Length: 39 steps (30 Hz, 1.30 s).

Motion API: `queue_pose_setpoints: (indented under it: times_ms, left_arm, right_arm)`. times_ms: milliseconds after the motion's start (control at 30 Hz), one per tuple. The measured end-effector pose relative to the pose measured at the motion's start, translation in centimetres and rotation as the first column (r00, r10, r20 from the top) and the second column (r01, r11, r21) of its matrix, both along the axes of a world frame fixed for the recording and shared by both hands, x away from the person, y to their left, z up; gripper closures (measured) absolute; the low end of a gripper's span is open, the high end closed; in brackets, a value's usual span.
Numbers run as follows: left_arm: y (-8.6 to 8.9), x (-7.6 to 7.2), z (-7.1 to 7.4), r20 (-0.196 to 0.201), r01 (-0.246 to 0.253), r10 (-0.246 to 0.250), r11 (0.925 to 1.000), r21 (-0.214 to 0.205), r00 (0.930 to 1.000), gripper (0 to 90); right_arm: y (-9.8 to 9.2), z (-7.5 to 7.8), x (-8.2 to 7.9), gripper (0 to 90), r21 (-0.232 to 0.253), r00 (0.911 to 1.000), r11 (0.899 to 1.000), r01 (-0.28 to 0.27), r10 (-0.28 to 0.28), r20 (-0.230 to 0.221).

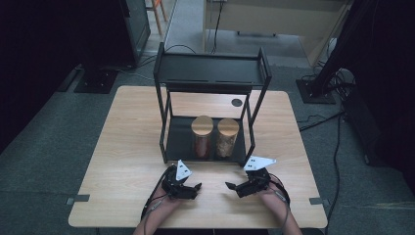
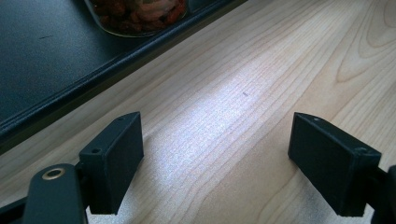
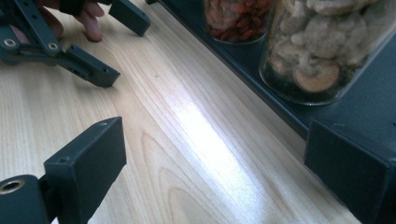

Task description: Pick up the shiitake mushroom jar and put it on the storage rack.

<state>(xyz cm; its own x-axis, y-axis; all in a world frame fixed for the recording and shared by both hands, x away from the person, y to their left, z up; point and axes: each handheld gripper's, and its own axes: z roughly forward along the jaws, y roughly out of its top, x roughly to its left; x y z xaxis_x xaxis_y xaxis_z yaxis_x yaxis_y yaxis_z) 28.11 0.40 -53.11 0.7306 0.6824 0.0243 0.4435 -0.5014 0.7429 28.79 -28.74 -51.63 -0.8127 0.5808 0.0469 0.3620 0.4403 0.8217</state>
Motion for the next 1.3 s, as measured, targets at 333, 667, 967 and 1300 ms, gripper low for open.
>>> queue_pose_setpoints:
  times_ms: [333,667,967,1300]
  left_arm:
    - [0.0,0.0,0.0,0.000,0.000,0.000,1.0000,0.000,1.0000,18.3]
    - [0.0,0.0,0.0,0.000,0.000,0.000,1.0000,0.001,1.0000,18.3]
    - [0.0,0.0,0.0,0.000,0.000,0.000,1.0000,0.000,1.0000,18.3]
    - [0.0,0.0,0.0,0.000,0.000,0.000,1.0000,0.000,1.0000,18.4]
  right_arm:
    - [-0.3,-0.4,0.1,5.8,-0.003,1.0000,1.000,-0.001,0.001,-0.009]
    - [-1.0,-0.5,0.3,5.8,0.008,0.9996,1.000,0.013,-0.012,-0.024]
    - [-1.4,-0.7,0.5,5.8,0.009,0.9990,1.000,0.020,-0.020,-0.041]
    - [-1.9,-0.9,0.7,5.8,-0.007,0.9983,1.000,0.020,-0.021,-0.054]
